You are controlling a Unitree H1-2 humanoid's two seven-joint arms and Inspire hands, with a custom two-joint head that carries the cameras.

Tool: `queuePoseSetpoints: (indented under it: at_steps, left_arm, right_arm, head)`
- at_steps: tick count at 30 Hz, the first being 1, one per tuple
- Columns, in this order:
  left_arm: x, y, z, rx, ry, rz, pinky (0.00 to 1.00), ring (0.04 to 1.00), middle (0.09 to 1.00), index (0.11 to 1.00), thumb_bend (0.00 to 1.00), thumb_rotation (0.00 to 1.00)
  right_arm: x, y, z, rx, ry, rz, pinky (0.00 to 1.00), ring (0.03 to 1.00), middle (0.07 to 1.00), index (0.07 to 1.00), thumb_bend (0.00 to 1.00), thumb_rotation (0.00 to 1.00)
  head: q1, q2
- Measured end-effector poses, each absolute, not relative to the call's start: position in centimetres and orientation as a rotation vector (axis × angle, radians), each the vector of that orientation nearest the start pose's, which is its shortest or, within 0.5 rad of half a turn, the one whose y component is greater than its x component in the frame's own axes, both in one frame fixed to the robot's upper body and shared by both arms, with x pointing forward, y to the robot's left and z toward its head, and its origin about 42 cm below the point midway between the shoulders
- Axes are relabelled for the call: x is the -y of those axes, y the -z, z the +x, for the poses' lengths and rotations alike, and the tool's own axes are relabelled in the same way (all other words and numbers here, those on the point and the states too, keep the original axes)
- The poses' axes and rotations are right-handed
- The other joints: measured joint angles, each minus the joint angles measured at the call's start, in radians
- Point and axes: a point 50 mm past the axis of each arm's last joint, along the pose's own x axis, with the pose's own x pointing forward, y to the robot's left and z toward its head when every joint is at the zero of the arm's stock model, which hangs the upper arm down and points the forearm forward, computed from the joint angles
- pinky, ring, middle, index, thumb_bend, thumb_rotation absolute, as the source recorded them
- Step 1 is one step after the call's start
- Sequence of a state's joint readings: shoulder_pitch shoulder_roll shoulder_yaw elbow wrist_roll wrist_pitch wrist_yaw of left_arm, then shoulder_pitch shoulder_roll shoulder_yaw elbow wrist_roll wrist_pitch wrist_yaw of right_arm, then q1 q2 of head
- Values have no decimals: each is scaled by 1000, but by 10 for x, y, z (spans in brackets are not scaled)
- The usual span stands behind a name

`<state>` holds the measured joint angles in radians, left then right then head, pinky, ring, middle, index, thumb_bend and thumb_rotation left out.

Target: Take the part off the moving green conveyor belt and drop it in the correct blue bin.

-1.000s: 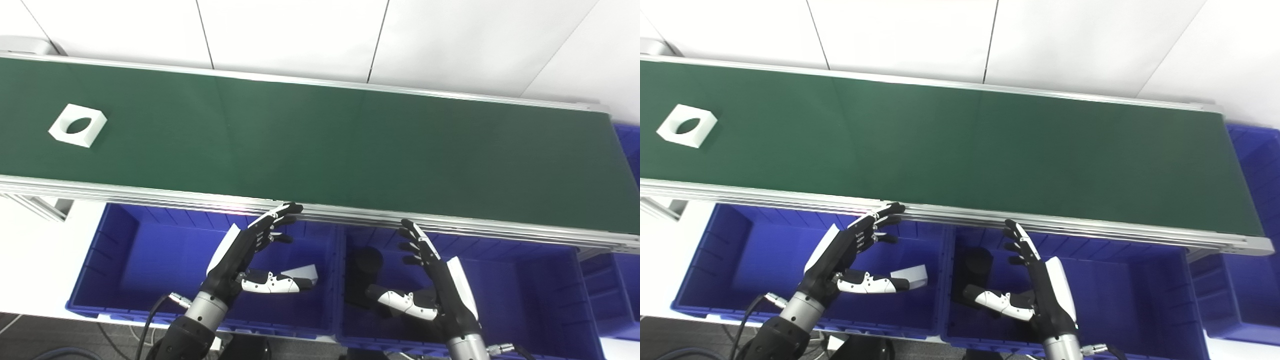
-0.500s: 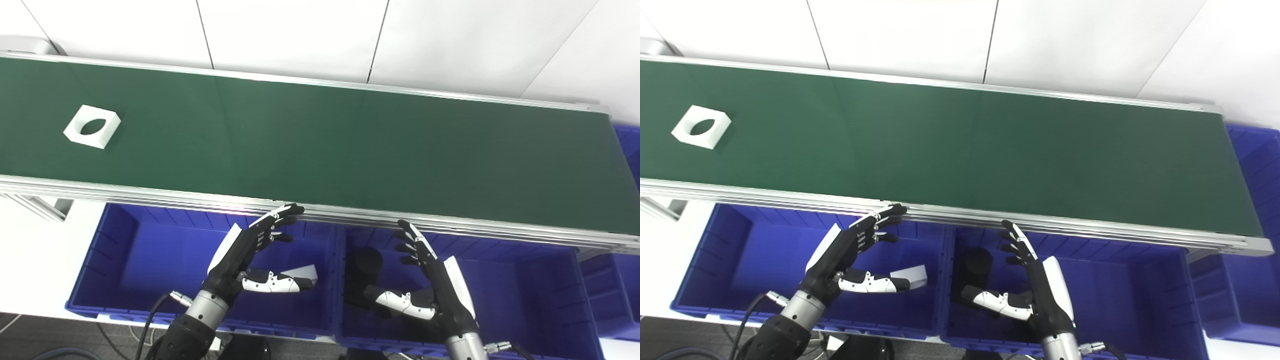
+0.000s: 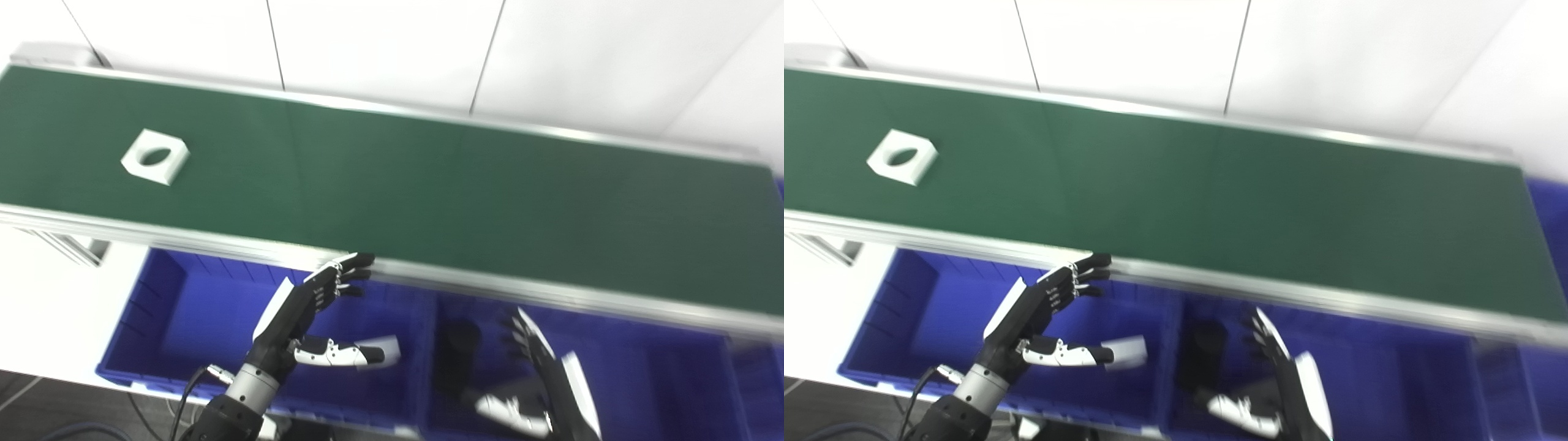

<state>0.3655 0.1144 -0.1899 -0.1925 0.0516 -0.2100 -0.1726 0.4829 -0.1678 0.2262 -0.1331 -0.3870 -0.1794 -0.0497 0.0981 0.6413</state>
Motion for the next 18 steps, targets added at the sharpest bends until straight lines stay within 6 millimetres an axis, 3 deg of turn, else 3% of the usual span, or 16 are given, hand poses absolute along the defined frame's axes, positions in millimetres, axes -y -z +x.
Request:
queuePoseSetpoints:
  at_steps: [4,6,9,18]
  left_arm:
    - [-219,-89,174,70,286,137,747,846,898,852,744,0]
    - [-229,-94,184,98,275,182,702,805,873,843,757,14]
    - [-242,-102,196,127,252,226,737,858,903,839,741,1]
    - [-264,-114,224,170,274,309,750,863,899,854,734,0]
  right_arm:
    - [219,-42,107,-140,-208,-462,717,787,850,914,796,338]
    - [220,-41,106,-135,-207,-461,721,792,848,913,800,352]
    - [221,-37,107,-138,-208,-462,717,790,852,919,802,351]
    - [221,-36,109,-130,-193,-453,719,790,854,918,809,328]
  head:
    - [5,-14]
    - [5,-23]
    - [6,-38]
    - [3,-55]
